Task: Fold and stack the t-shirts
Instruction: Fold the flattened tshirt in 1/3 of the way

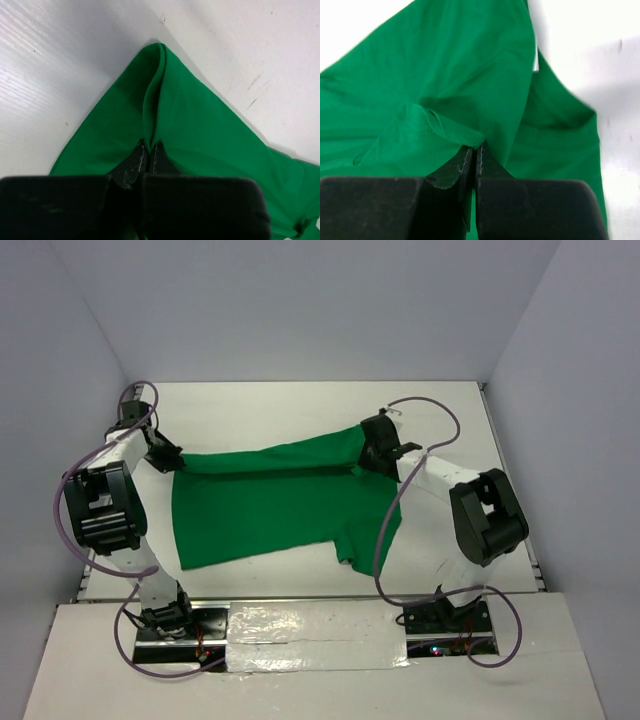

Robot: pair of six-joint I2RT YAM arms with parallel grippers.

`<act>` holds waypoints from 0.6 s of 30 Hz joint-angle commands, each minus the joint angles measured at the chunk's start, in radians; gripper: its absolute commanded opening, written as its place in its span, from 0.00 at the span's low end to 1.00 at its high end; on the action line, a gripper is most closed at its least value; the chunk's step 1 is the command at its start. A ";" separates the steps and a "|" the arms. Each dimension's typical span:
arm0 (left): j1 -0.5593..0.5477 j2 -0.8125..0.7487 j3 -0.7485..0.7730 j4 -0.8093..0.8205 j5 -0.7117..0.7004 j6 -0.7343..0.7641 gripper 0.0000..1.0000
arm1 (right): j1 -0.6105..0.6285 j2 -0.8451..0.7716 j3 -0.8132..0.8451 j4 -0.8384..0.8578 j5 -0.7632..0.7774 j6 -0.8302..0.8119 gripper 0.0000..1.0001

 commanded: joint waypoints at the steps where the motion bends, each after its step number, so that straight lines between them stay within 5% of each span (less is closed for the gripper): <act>1: 0.002 -0.063 -0.015 0.027 -0.034 -0.018 0.00 | 0.032 -0.086 -0.058 0.035 0.115 0.042 0.00; 2: 0.002 -0.062 -0.013 0.024 -0.035 -0.021 0.00 | 0.045 -0.092 -0.069 0.034 0.126 0.048 0.00; 4: 0.002 -0.045 0.008 -0.010 -0.064 -0.042 0.04 | 0.051 -0.107 -0.093 0.031 0.135 0.052 0.21; 5: 0.002 -0.028 0.022 -0.051 -0.069 -0.047 0.18 | 0.057 -0.116 -0.099 0.016 0.141 0.050 0.46; 7: 0.002 -0.017 0.057 -0.085 -0.101 -0.044 0.48 | 0.065 -0.136 -0.119 0.002 0.159 0.042 0.72; 8: 0.002 -0.014 0.071 -0.099 -0.098 -0.041 0.84 | 0.065 -0.150 -0.124 -0.011 0.181 0.039 0.85; 10: 0.001 -0.033 0.094 -0.117 -0.083 -0.029 0.98 | 0.065 -0.187 -0.123 -0.023 0.193 0.015 0.89; 13: -0.022 -0.095 0.125 -0.132 -0.121 -0.030 0.99 | 0.060 -0.204 -0.063 -0.061 0.186 -0.025 0.88; 18: -0.091 -0.119 0.198 -0.134 -0.169 -0.019 0.99 | 0.016 -0.085 0.168 -0.141 -0.006 -0.074 0.65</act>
